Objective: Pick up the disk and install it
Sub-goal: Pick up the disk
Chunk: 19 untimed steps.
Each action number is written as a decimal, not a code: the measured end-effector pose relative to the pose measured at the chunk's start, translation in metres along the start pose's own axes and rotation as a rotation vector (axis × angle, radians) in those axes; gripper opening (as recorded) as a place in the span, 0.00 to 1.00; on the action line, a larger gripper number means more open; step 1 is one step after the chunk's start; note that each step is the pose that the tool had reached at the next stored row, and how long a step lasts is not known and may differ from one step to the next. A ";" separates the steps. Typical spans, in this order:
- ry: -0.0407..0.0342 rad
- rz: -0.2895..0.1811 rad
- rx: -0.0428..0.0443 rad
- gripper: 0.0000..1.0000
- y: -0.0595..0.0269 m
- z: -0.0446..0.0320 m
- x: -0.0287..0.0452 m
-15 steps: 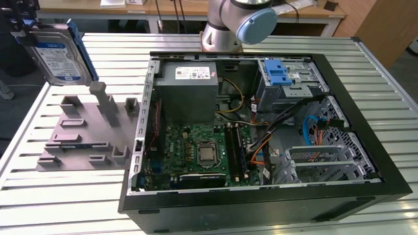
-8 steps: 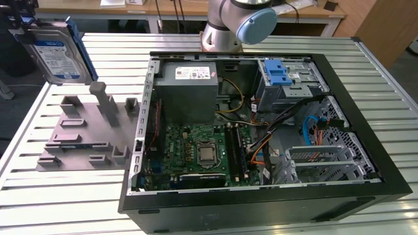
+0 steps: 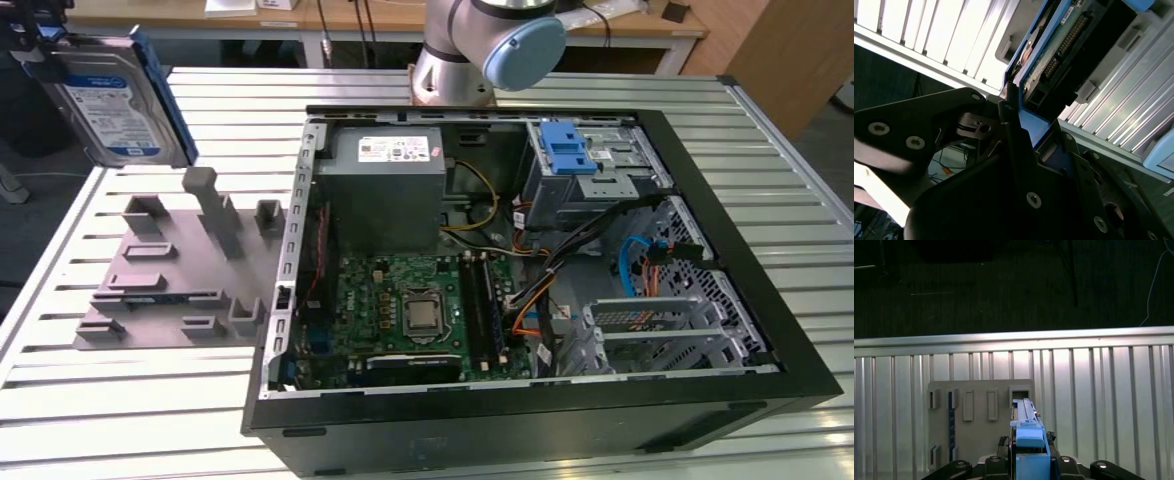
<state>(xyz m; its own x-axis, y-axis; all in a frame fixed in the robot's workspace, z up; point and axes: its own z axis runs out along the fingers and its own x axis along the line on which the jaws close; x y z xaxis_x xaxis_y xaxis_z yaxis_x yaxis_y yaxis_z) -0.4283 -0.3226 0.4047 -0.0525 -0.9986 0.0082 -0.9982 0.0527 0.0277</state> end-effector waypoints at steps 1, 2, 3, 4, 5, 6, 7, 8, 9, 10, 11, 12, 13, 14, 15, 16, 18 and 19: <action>-0.0001 0.000 0.0001 0.37 0.0000 -0.0013 0.0000; 0.0000 0.000 0.0000 0.37 0.0001 -0.0026 0.0000; 0.0000 0.000 0.0000 0.37 0.0001 -0.0043 0.0000; 0.0000 0.000 -0.0001 0.37 0.0002 -0.0058 0.0001; 0.0000 0.000 0.0001 0.37 0.0002 -0.0071 0.0001; 0.0000 0.000 0.0000 0.37 0.0003 -0.0086 0.0001; 0.0000 0.000 0.0001 0.37 0.0003 -0.0102 0.0001; 0.0000 0.000 0.0000 0.37 0.0004 -0.0124 0.0001; 0.0000 0.000 0.0000 0.37 0.0004 -0.0143 0.0001; 0.0000 0.000 0.0000 0.37 0.0004 -0.0161 0.0001; 0.0000 0.000 0.0000 0.37 0.0005 -0.0178 0.0001; -0.0001 0.000 0.0001 0.37 0.0006 -0.0192 0.0002; -0.0001 0.000 0.0001 0.37 0.0006 -0.0205 0.0002; 0.0000 0.000 0.0001 0.37 0.0006 -0.0219 0.0002; 0.0000 0.000 0.0000 0.37 0.0006 -0.0234 0.0002; -0.0001 0.000 0.0001 0.37 0.0007 -0.0246 0.0002; 0.0000 0.000 0.0000 0.37 0.0007 -0.0276 0.0002; 0.0000 0.000 0.0001 0.37 0.0008 -0.0290 0.0003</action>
<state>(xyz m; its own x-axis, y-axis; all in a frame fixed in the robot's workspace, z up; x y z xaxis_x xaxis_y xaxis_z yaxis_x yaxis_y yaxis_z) -0.4283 -0.3226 0.4336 -0.0525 -0.9986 0.0082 -0.9982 0.0527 0.0276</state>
